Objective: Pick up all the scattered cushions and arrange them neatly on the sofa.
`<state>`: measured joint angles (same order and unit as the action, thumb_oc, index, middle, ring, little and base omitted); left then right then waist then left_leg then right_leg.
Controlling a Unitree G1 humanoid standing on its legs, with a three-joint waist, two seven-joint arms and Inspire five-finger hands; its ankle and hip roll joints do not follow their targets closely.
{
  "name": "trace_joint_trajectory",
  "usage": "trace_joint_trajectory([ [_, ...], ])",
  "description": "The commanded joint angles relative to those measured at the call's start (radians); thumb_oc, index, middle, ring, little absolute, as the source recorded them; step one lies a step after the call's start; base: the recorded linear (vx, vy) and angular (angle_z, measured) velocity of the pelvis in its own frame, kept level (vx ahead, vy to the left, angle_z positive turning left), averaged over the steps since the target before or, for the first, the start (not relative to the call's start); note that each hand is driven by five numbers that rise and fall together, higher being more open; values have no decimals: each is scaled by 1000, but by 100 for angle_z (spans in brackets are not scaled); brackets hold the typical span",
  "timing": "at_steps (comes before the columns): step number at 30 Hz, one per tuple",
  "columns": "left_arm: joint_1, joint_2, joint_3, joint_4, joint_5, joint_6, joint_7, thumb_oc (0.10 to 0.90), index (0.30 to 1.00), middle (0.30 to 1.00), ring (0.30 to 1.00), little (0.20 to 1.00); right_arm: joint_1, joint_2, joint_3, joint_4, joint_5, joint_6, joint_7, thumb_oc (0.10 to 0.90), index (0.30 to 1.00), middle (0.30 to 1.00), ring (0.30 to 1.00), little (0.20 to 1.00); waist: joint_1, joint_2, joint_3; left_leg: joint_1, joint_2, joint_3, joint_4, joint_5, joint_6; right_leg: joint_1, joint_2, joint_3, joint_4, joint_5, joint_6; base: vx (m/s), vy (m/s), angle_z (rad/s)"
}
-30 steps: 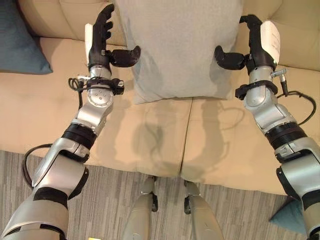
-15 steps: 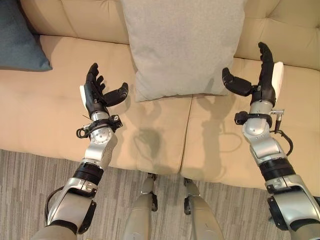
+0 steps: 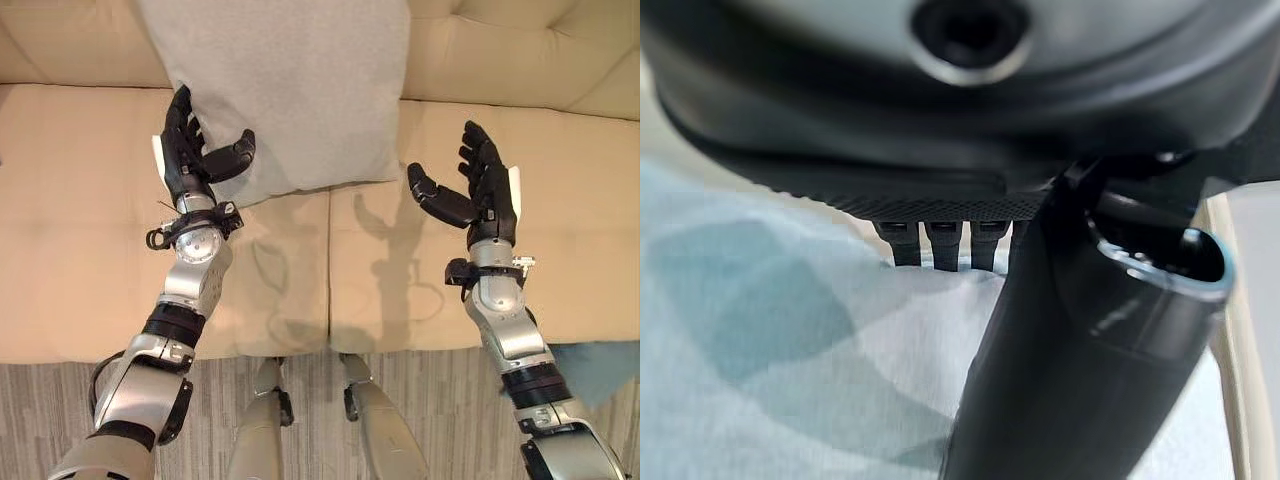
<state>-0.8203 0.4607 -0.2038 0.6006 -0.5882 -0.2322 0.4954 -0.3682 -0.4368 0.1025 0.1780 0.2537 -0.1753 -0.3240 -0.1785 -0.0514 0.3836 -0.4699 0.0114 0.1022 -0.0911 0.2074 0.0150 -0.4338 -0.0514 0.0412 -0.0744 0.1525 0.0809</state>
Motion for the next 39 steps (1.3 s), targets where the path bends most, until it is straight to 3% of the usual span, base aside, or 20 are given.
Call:
trace_joint_trajectory([
  [1, -116, 37, 25, 8, 49, -78, -11, 400, 300, 300, 300, 300, 76, 9, -103, -80, 39, -126, 19, 800, 900, 900, 900, 900, -14, 0, -107, 11, -3, 4, 118, -204, -34, 6, -38, 1, 71, -75, 71, 59, 55, -4],
  [6, -163, 58, 14, -15, 75, -89, -8, 400, 300, 300, 300, 300, 146, 22, -128, -129, 83, -156, 48, 800, 900, 900, 900, 900, -35, 17, -103, 29, -15, 17, 67, -191, -36, 1, -42, -4, 64, -73, 75, 37, 34, -3],
  [13, -270, 106, -22, -24, 98, -105, -10, 400, 300, 300, 300, 300, 137, -17, -103, -164, 46, -162, 81, 800, 900, 900, 900, 900, -41, 37, -101, 45, -29, 33, 18, -180, -34, -13, -47, -7, 55, -65, 85, 18, 24, -2],
  [27, -444, 212, -99, 45, 168, -92, -22, 400, 300, 300, 300, 300, 150, -72, -111, -186, 35, -173, 134, 800, 900, 900, 900, 900, -48, 40, -102, 61, -33, 47, 11, -188, -30, -14, -47, -6, 48, -56, 100, 0, 0, 0],
  [36, -456, 232, -93, 53, 172, -91, -20, 400, 300, 300, 300, 300, 175, -87, -109, -212, 10, -169, 151, 800, 900, 900, 900, 900, -47, 39, -100, 66, -34, 42, 14, -189, -29, -9, -52, -11, 55, -60, 102, 0, 0, 0],
  [37, -457, 234, -93, 62, 169, -88, -28, 800, 900, 900, 900, 900, 179, -88, -111, -213, 8, -166, 155, 800, 900, 900, 900, 900, -47, 41, -100, 67, -35, 41, 14, -188, -28, -8, -52, -13, 55, -60, 102, 0, 0, 0],
  [39, -448, 227, -87, 63, 149, -89, -41, 800, 900, 900, 900, 900, 181, -91, -109, -214, 5, -163, 159, 800, 900, 900, 900, 900, -45, 41, -100, 69, -35, 40, 15, -187, -28, -6, -53, -16, 56, -60, 102, 0, 0, 0],
])
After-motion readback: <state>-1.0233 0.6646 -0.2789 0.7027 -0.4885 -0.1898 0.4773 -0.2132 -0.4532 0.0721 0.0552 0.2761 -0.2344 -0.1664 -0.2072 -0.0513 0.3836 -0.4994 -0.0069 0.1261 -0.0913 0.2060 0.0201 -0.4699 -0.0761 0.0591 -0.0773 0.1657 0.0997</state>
